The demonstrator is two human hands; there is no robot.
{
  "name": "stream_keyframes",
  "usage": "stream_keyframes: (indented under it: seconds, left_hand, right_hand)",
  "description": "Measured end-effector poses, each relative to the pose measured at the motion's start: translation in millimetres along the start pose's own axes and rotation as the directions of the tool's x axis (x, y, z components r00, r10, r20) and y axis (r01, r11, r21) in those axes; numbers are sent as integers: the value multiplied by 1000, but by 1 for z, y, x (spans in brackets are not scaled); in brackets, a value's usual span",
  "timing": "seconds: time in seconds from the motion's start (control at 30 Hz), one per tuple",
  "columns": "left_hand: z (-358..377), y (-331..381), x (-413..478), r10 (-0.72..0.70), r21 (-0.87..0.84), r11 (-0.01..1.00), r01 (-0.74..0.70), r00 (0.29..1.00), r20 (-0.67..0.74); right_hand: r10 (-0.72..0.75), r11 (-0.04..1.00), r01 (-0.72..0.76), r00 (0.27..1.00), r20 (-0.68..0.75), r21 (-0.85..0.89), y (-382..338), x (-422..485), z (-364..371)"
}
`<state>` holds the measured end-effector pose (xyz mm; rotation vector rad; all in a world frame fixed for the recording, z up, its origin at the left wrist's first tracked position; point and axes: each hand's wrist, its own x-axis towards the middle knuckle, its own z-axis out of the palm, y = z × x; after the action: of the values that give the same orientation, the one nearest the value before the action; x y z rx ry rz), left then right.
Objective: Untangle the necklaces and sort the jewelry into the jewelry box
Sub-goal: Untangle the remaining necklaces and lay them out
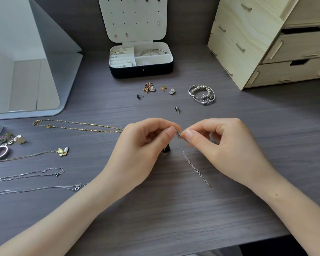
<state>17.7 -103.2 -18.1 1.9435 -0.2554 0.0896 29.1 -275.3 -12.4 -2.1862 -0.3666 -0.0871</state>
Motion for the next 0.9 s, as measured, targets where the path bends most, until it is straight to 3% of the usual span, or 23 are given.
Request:
stream_keyframes:
  seconds: [0.13, 0.33, 0.53, 0.73, 0.9]
  left_hand:
    - [1, 0, 0, 23, -23, 999, -23, 1000, -13]
    - [3, 0, 0, 50, -47, 998, -52, 998, -28]
    - [3, 0, -1, 108, -5, 994, -109, 994, -31]
    - [5, -1, -1, 73, 14, 997, -73, 997, -33]
    - [5, 1, -2, 66, 73, 995, -65, 998, -15]
  right_hand:
    - [39, 983, -52, 996, 78, 174, -5, 1, -2]
    - [95, 930, -119, 992, 84, 347, -4, 3, 1]
    - [69, 914, -101, 993, 96, 392, -6, 2, 0]
    - [61, 914, -90, 994, 86, 396, -7, 2, 0]
    - [30, 945, -40, 999, 35, 325, -4, 2, 3]
